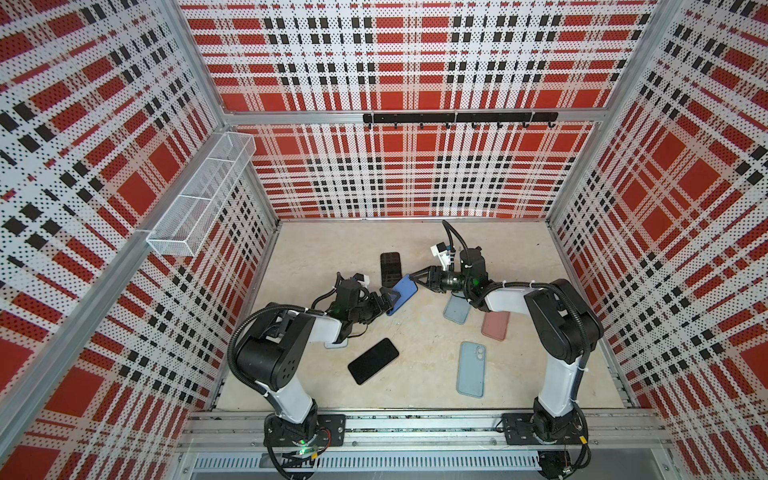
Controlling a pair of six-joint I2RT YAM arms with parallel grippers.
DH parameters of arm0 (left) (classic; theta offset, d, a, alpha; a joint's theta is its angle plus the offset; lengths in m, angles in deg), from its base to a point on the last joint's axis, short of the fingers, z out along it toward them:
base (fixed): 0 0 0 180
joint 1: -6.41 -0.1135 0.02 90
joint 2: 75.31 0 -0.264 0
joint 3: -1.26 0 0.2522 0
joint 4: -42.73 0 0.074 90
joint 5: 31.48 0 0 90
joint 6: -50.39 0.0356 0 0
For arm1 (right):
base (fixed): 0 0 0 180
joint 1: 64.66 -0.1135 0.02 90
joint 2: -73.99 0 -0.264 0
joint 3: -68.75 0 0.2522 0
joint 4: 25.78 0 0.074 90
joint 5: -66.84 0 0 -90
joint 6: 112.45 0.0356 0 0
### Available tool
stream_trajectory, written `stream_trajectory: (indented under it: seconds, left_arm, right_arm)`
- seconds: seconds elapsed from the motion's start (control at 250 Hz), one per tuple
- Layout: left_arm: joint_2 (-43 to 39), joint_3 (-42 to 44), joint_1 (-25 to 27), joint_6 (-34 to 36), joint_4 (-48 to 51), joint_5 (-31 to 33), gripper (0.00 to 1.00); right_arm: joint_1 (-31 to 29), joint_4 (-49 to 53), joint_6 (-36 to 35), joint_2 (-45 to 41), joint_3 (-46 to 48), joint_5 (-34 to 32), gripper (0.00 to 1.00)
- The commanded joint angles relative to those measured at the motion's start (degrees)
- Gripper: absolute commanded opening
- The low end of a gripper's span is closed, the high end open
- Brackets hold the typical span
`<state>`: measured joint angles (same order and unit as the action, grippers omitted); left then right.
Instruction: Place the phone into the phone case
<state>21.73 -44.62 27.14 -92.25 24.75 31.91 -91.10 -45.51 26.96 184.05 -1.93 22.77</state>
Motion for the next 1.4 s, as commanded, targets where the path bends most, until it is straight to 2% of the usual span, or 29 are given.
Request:
stream_trajectory:
  seconds: [0.0, 0.208, 0.504, 0.72, 1.032, 1.397]
  left_arm:
    - [2.90, 1.47, 1.00, -2.46, 2.67, -5.22, 0.99]
    - [3.67, 1.07, 0.19, -3.03, 0.79, -5.66, 0.99]
    - [6.81, 1.42, 0.71, -6.83, -6.27, -6.86, 1.00]
    - [7.01, 3.02, 1.01, -10.06, -11.99, -6.94, 0.99]
    - [5.91, 3.10, 2.00, -13.59, -18.01, -7.29, 0.89]
    - [1.89, 1.90, 3.36, -14.05, -16.88, -6.46, 0.88]
  right_arm:
    - [-4.41, 6.72, 1.12, 3.76, 1.14, 1.18, 0.49]
    - [-4.89, 14.86, -1.92, 3.94, 0.34, -2.92, 0.50]
    - [-6.31, 17.93, -3.07, 6.88, -1.19, -4.43, 0.51]
    - [-6.61, 17.85, -3.09, 8.60, -1.60, -4.36, 0.51]
    - [-6.73, 14.55, -2.12, 9.32, 1.40, -4.18, 0.51]
    - [-5.84, 10.97, -0.86, 9.82, 3.92, -3.86, 0.51]
